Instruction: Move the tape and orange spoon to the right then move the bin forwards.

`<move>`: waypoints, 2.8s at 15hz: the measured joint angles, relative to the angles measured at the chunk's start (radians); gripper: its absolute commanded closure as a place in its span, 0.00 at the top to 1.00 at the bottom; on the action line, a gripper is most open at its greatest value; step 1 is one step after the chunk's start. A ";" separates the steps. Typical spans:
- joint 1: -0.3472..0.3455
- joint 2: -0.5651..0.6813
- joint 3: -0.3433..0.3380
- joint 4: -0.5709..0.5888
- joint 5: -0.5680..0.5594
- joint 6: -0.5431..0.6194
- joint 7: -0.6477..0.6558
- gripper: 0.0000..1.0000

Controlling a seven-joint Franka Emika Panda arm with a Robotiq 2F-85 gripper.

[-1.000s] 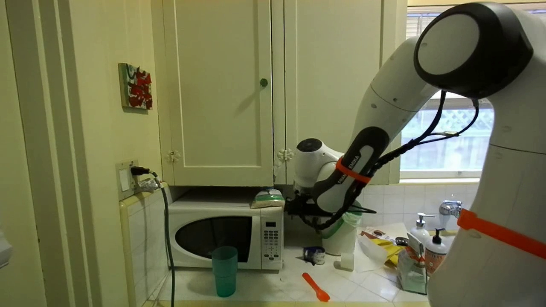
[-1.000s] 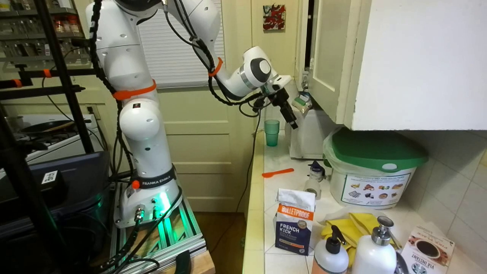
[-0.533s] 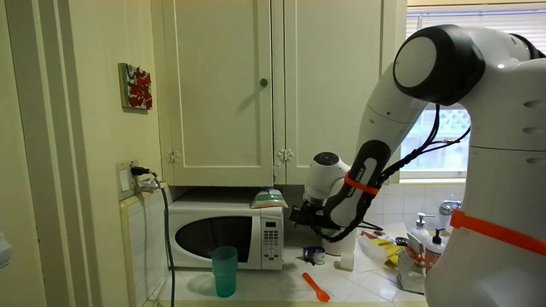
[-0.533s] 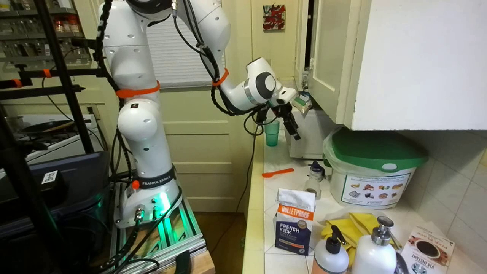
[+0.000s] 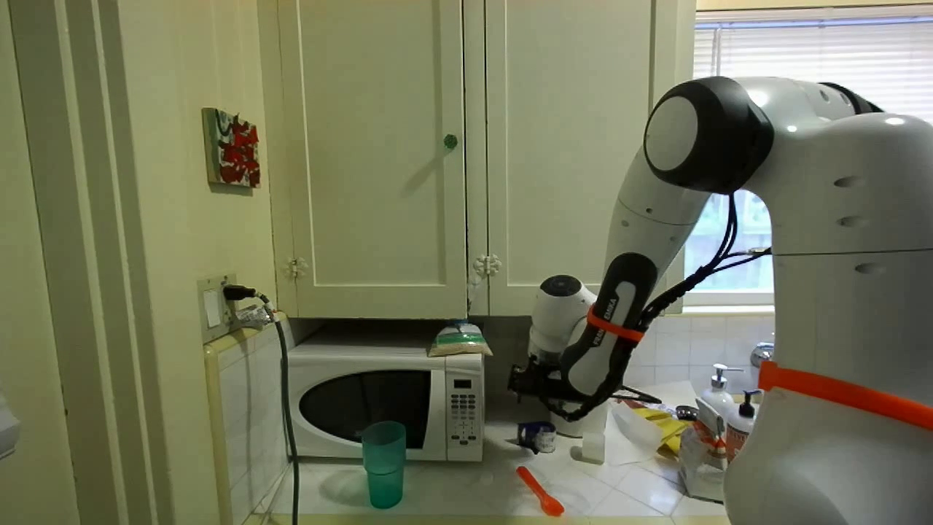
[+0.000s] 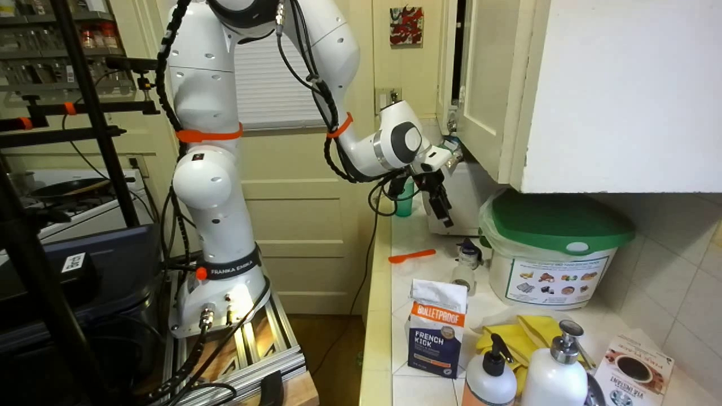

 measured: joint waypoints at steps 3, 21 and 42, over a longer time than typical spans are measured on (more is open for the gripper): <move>0.006 0.009 0.006 0.047 0.010 -0.139 -0.008 1.00; 0.032 0.217 -0.044 0.193 -0.095 -0.264 0.104 1.00; 0.064 0.320 -0.068 0.281 -0.127 -0.261 0.200 0.13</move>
